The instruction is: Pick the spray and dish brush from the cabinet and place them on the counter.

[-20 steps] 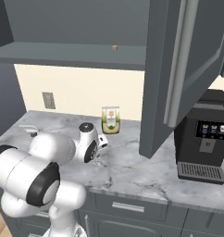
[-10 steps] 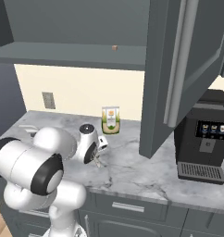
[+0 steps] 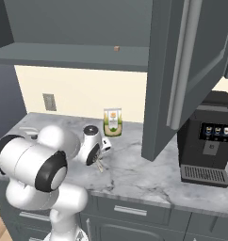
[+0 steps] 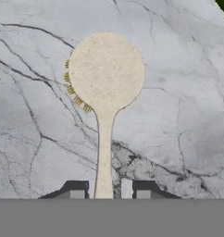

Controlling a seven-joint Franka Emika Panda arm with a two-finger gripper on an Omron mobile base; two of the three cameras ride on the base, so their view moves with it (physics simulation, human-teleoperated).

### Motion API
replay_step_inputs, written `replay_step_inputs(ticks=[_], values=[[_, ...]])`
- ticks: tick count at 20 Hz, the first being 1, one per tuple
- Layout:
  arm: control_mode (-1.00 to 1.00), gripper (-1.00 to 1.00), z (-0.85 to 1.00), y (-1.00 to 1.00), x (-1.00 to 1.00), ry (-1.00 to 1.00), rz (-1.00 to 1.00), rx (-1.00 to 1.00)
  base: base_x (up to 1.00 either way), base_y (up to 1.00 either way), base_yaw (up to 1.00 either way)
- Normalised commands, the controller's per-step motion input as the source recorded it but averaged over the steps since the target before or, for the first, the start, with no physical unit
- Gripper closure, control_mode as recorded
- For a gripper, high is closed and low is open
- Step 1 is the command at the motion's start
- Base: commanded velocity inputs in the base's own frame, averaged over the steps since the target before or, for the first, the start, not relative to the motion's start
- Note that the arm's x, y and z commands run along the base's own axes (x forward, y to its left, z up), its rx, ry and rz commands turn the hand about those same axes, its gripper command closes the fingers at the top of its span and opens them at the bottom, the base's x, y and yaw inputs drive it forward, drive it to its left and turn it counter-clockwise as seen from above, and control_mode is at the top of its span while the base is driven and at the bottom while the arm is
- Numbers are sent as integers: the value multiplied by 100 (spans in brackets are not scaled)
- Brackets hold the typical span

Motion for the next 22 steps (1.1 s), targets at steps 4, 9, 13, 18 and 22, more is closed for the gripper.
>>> replay_step_inputs(ticks=[4,9,13,18,22], values=[[-100,-100,-10,4,0,0,0,1,0,0,0],[-100,-100,6,2,-12,0,0,0,0,0,0],[-100,-100,35,4,-38,-4,0,1,0,0,0],[-100,-100,42,7,-31,-2,-3,0,0,0,0],[-100,-100,25,0,-49,-1,-17,4,0,0,0]])
